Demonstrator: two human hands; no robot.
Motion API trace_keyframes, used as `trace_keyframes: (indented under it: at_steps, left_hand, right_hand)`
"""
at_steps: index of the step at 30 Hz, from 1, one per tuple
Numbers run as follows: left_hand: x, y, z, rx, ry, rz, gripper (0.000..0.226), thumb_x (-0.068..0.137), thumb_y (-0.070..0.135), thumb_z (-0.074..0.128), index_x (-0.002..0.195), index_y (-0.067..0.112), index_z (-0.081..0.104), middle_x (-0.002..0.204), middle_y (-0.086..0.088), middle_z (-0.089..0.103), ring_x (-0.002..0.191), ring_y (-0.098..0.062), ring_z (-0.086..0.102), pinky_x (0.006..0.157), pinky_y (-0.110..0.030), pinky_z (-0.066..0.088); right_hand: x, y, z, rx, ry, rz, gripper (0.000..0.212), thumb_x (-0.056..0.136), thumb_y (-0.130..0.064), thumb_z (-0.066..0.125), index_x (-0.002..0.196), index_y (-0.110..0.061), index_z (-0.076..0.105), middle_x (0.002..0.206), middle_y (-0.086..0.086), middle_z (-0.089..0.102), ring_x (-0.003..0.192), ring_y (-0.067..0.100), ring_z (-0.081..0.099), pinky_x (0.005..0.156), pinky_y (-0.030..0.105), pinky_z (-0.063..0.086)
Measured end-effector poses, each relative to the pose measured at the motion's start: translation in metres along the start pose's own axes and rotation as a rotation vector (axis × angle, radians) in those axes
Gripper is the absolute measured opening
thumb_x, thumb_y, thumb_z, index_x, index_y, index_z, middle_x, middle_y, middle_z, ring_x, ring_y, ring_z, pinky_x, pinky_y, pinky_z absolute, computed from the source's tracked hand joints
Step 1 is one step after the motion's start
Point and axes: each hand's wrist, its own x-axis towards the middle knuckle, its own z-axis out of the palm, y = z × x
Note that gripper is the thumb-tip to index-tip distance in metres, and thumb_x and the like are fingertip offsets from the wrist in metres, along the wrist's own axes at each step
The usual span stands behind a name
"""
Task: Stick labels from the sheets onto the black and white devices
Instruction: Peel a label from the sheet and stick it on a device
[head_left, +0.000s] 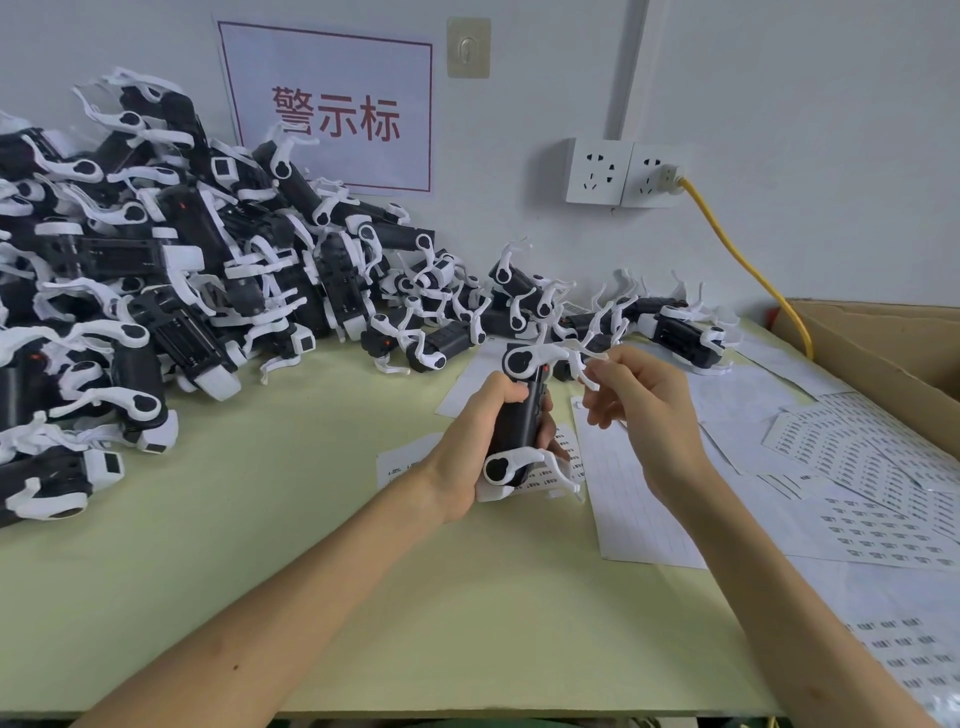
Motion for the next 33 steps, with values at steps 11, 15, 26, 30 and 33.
trace_keyframes:
  at_steps: [11,15,26,30,33]
  left_hand:
    - [-0.0037,0.0014,0.0054,-0.077,0.035,0.042,0.031,0.078,0.036,0.048,0.091,0.009,0.056,0.07,-0.01,0.054,0.079,-0.031,0.05,0.075,-0.04,0.045]
    - [-0.0029,0.0008,0.0036,-0.04,0.048,0.055,0.034,0.081,0.041,0.047,0.087,0.009,0.057,0.068,-0.011,0.054,0.086,-0.037,0.048,0.089,-0.047,0.036]
    - [-0.0018,0.0018,0.0042,-0.15,-0.01,-0.001,0.035,0.084,0.043,0.047,0.095,0.011,0.057,0.077,-0.009,0.058,0.074,-0.026,0.061,0.07,-0.039,0.056]
    - [-0.0022,0.0015,0.0058,-0.099,0.002,-0.011,0.034,0.083,0.042,0.046,0.094,0.012,0.056,0.075,-0.009,0.058,0.074,-0.024,0.061,0.069,-0.037,0.056]
    - [-0.0031,0.0025,0.0045,-0.074,0.034,0.005,0.033,0.08,0.039,0.046,0.092,0.01,0.056,0.073,-0.011,0.057,0.071,-0.025,0.057,0.072,-0.036,0.048]
  right_hand:
    - [-0.0001,-0.0007,-0.0001,-0.008,0.004,0.002,0.037,0.099,-0.009,0.054,0.068,-0.022,0.069,0.064,0.004,0.065,0.056,0.013,0.057,0.055,0.028,0.046]
    - [0.0004,0.0008,-0.0008,-0.008,0.011,0.006,0.027,0.099,-0.009,0.055,0.076,-0.009,0.068,0.065,0.005,0.065,0.056,0.015,0.057,0.056,0.028,0.046]
    - [0.0009,0.0016,-0.0021,-0.009,0.01,0.001,0.025,0.1,-0.008,0.053,0.081,-0.002,0.068,0.066,0.006,0.064,0.058,0.015,0.057,0.058,0.032,0.045]
    - [0.0015,0.0016,-0.0022,-0.01,0.011,0.009,0.026,0.1,-0.007,0.053,0.078,-0.004,0.067,0.066,0.006,0.064,0.057,0.015,0.056,0.058,0.031,0.045]
    - [0.0019,0.0015,-0.0024,-0.002,0.014,0.015,0.023,0.098,-0.004,0.052,0.08,-0.001,0.066,0.064,0.005,0.064,0.056,0.015,0.056,0.058,0.031,0.044]
